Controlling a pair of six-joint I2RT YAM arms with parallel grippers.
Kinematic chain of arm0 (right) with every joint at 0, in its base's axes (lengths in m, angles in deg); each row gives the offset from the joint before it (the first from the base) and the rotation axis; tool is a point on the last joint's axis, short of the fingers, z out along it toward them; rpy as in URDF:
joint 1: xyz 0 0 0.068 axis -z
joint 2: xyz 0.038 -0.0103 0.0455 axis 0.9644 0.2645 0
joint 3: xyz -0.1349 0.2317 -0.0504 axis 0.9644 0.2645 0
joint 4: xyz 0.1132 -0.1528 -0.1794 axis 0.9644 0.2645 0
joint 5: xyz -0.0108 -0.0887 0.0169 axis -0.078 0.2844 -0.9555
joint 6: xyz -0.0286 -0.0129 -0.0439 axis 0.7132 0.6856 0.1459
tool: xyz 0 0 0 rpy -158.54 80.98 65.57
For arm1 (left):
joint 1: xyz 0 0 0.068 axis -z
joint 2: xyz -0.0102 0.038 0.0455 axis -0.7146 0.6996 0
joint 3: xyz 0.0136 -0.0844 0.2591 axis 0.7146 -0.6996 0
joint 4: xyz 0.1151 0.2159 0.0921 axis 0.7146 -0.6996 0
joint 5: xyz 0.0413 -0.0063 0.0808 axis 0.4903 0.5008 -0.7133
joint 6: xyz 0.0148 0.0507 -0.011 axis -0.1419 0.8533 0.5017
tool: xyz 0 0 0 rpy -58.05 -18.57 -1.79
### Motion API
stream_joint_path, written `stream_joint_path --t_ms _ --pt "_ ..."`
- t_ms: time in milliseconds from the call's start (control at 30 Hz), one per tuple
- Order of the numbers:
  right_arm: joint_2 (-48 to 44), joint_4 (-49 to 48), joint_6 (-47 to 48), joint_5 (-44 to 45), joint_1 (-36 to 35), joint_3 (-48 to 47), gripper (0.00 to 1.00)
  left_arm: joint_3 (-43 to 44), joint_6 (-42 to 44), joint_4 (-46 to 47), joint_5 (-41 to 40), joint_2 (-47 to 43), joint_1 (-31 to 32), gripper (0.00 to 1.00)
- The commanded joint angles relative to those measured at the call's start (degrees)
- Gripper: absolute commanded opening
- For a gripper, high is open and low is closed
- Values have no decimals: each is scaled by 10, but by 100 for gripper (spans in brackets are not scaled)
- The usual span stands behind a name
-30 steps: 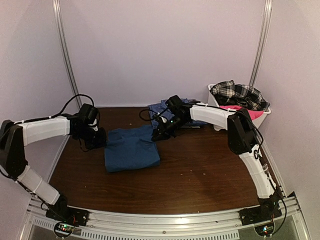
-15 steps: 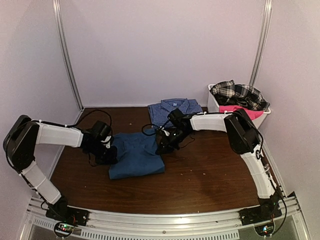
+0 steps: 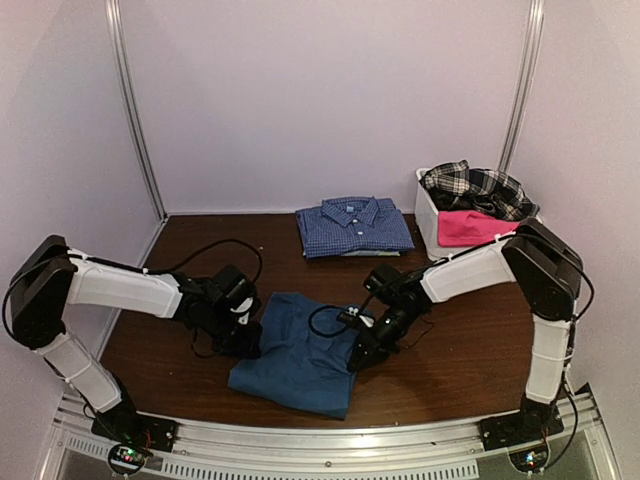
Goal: Fold and stack the mixed laundry pile
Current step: Fold the 2/3-rectangle-folded T-shirt at the center of the board.
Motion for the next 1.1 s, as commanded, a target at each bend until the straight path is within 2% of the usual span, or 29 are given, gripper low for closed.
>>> stream_joint_path --t_ms 0,233,367,533,833,1067 --pt "-43 2 -16 74 23 81 0 74 36 -29 4 73 42 0" --pt "-126 9 -25 90 49 156 0 78 42 -77 17 11 43 0" --pt "-173 39 -28 93 49 148 0 93 56 -108 29 -25 43 0" --pt "-209 67 -40 94 60 126 0 164 87 -150 18 -14 41 0" --pt "-205 126 -16 94 112 56 0 260 126 -170 33 28 -17 0" --pt "-151 155 14 91 151 -26 0 316 159 -160 57 88 -59 0"
